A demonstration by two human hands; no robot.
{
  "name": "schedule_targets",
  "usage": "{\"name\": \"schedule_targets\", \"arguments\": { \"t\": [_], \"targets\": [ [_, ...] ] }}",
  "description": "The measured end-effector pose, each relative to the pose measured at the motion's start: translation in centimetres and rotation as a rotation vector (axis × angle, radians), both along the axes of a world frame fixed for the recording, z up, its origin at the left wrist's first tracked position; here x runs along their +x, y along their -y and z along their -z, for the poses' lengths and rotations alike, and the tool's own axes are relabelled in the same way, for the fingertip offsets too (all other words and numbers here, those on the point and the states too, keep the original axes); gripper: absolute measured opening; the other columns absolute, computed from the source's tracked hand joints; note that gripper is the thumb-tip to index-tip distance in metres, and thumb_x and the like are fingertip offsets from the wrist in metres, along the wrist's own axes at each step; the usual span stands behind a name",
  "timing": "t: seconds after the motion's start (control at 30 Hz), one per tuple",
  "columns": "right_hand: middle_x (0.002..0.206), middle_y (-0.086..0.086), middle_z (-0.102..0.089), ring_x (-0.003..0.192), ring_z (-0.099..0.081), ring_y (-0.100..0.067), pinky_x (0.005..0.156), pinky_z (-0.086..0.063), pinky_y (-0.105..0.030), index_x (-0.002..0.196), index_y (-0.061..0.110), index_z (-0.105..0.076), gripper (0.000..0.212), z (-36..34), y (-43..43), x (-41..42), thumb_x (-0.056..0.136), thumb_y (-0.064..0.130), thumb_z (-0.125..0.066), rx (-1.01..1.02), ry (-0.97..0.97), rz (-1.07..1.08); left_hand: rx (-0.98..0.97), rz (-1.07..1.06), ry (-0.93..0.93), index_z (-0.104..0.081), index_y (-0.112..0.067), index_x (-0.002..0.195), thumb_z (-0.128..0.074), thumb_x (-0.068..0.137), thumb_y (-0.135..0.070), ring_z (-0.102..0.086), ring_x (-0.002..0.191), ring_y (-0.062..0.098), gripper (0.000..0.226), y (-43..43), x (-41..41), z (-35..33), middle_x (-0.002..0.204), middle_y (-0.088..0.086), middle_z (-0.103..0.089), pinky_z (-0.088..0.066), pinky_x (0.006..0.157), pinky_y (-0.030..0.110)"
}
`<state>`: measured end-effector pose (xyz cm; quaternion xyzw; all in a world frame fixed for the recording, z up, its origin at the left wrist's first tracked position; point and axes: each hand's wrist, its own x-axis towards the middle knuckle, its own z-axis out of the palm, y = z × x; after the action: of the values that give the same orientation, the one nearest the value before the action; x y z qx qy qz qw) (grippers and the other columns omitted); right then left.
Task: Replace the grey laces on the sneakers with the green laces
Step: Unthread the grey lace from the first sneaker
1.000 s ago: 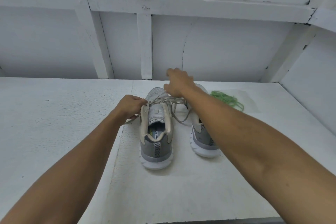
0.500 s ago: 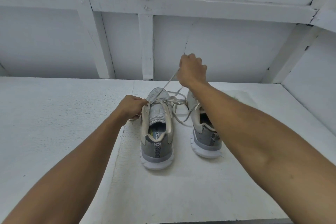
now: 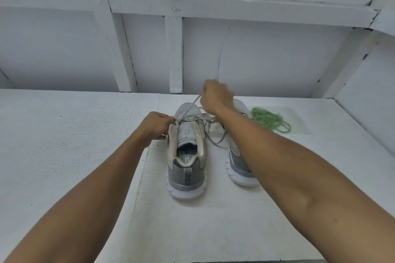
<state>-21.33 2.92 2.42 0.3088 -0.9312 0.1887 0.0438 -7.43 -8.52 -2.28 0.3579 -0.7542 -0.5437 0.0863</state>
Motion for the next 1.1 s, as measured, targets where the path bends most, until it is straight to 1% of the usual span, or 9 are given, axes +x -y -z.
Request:
{"name": "schedule_targets", "arguments": {
  "t": [0.1, 0.23, 0.33, 0.4, 0.47, 0.67, 0.83, 0.93, 1.1],
  "targets": [
    [0.120, -0.008, -0.052, 0.112, -0.046, -0.031, 0.092, -0.037, -0.044, 0.112, 0.014, -0.059, 0.025, -1.3, -0.6, -1.2, 0.089, 0.011, -0.049, -0.009, -0.122, 0.109, 0.001, -0.003, 0.002, -0.074, -0.008, 0.096, -0.058, 0.091, -0.019, -0.062, 0.075, 0.019, 0.021, 0.0, -0.1, 0.1, 0.087, 0.009, -0.068, -0.056, 0.083, 0.040],
    [0.131, -0.006, -0.048, 0.122, -0.043, -0.032, 0.095, -0.036, -0.044, 0.126, 0.020, -0.053, 0.040, -0.6, 0.5, 0.0, 0.087, 0.015, -0.057, 0.091, 0.077, -0.144, 0.004, -0.014, -0.001, -0.073, -0.005, 0.095, -0.058, 0.090, -0.019, -0.062, 0.075, 0.020, 0.021, 0.0, 0.0, 0.2, 0.085, 0.009, -0.068, -0.056, 0.082, 0.038],
    [0.122, 0.000, -0.059, 0.123, -0.042, -0.026, 0.095, -0.036, -0.040, 0.102, 0.031, -0.067, 0.020, 1.0, 1.3, 1.5, 0.082, 0.027, -0.067, 0.219, 0.224, -0.278, 0.013, -0.008, 0.003, -0.072, -0.001, 0.095, -0.058, 0.087, -0.018, -0.062, 0.075, 0.020, 0.024, 0.1, 0.0, 0.2, 0.082, 0.009, -0.067, -0.056, 0.083, 0.040],
    [0.117, 0.000, -0.063, 0.119, -0.047, -0.025, 0.096, -0.039, -0.040, 0.084, 0.031, -0.063, 0.009, 1.7, 1.6, 1.8, 0.081, 0.024, -0.067, 0.260, 0.254, -0.262, 0.011, -0.003, 0.010, -0.073, -0.002, 0.093, -0.058, 0.085, -0.019, -0.062, 0.075, 0.020, 0.024, 0.2, 0.0, 0.2, 0.081, 0.009, -0.067, -0.056, 0.084, 0.043],
    [0.116, -0.001, -0.063, 0.116, -0.050, -0.025, 0.095, -0.040, -0.041, 0.078, 0.030, -0.059, 0.012, 1.8, 1.7, 1.8, 0.084, 0.023, -0.066, 0.265, 0.227, -0.252, 0.004, -0.005, 0.010, -0.074, -0.005, 0.090, -0.058, 0.085, -0.019, -0.062, 0.075, 0.020, 0.022, 0.2, 0.0, 0.1, 0.082, 0.010, -0.068, -0.056, 0.085, 0.044],
    [0.097, 0.003, -0.061, 0.094, -0.058, -0.023, 0.069, -0.041, -0.029, 0.072, 0.026, -0.053, 0.021, 1.4, 1.8, 1.4, 0.085, 0.010, -0.058, 0.192, 0.194, -0.297, -0.064, -0.002, 0.016, -0.075, -0.004, 0.088, -0.061, 0.086, -0.019, -0.060, 0.071, 0.021, 0.020, 0.0, -0.2, -0.7, 0.083, 0.014, -0.068, -0.058, 0.079, 0.040],
    [0.101, -0.002, -0.060, 0.091, -0.055, -0.024, 0.072, -0.044, -0.030, 0.083, 0.022, -0.054, 0.016, 0.4, 1.4, 0.5, 0.090, 0.008, -0.049, 0.153, 0.204, -0.307, -0.095, -0.019, 0.034, -0.074, 0.002, 0.091, -0.062, 0.089, -0.017, -0.061, 0.068, 0.020, 0.022, 0.0, -0.3, -0.9, 0.092, 0.020, -0.071, -0.058, 0.062, 0.027],
    [0.102, -0.004, -0.061, 0.093, -0.057, -0.025, 0.074, -0.045, -0.031, 0.085, 0.021, -0.055, 0.014, -0.2, 0.7, -0.5, 0.090, 0.009, -0.050, 0.126, 0.182, -0.277, -0.091, -0.019, 0.041, -0.074, -0.003, 0.089, -0.062, 0.089, -0.018, -0.062, 0.071, 0.020, 0.019, 0.0, -0.4, -0.8, 0.097, 0.018, -0.071, -0.059, 0.063, 0.026],
    [0.103, -0.004, -0.063, 0.091, -0.059, -0.026, 0.075, -0.050, -0.034, 0.071, 0.026, -0.049, 0.025, -1.0, -0.2, -2.0, 0.089, 0.009, -0.049, 0.083, 0.176, -0.235, -0.059, -0.018, 0.023, -0.075, -0.004, 0.092, -0.063, 0.090, -0.018, -0.063, 0.076, 0.021, 0.019, 0.1, -0.4, -0.6, 0.097, 0.017, -0.071, -0.060, 0.074, 0.032]
  ]
}}
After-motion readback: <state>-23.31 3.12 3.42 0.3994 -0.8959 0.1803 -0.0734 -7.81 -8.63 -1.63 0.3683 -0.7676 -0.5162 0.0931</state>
